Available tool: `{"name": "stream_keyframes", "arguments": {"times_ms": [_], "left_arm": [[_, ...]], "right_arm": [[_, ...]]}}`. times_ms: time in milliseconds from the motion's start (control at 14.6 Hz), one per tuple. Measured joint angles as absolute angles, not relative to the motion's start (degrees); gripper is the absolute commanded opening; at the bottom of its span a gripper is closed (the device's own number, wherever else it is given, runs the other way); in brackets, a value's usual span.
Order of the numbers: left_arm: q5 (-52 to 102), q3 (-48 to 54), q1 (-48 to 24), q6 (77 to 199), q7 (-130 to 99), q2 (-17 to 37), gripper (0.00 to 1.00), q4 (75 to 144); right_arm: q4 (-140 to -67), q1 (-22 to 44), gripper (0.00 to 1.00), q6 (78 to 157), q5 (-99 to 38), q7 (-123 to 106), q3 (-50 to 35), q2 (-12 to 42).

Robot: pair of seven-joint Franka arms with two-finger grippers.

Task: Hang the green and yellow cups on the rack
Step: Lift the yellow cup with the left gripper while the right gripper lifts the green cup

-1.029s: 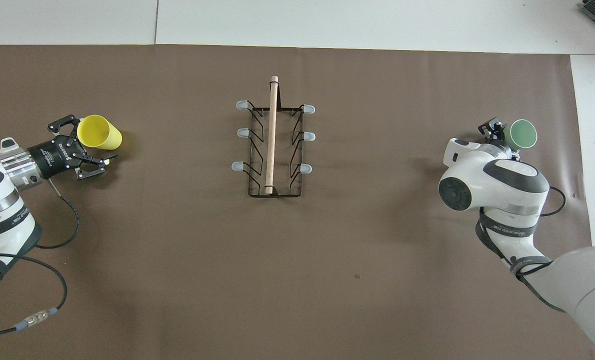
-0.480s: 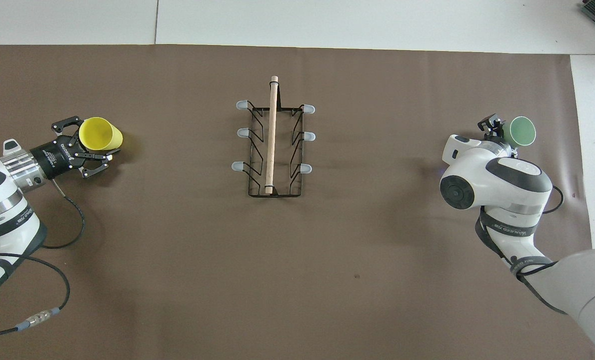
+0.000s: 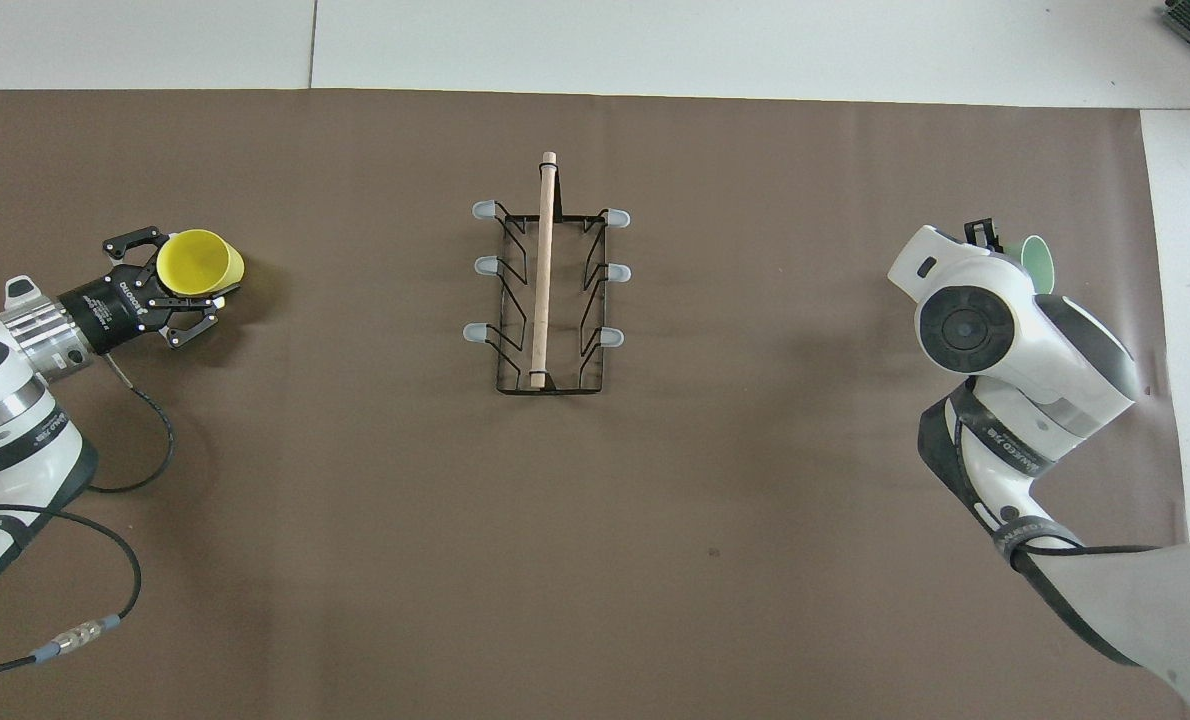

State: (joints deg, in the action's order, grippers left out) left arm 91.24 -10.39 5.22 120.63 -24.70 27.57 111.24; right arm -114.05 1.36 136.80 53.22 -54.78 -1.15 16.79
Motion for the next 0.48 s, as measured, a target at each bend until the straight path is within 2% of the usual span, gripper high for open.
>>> {"name": "stream_keyframes", "arguments": {"times_ms": [206,480], "left_arm": [[89.48,-10.47,2.63,123.44,-24.75,24.95,0.0,110.49],[81.43,-10.49,-2.71,131.43,-24.96,21.7,0.0,109.86]], "right_arm": [[-111.73,1.44,0.0,127.4,41.92,-55.55,-6.55,14.4],[-103.05,1.68,0.0,113.95,21.44,-57.26,-9.66,13.03]]}}
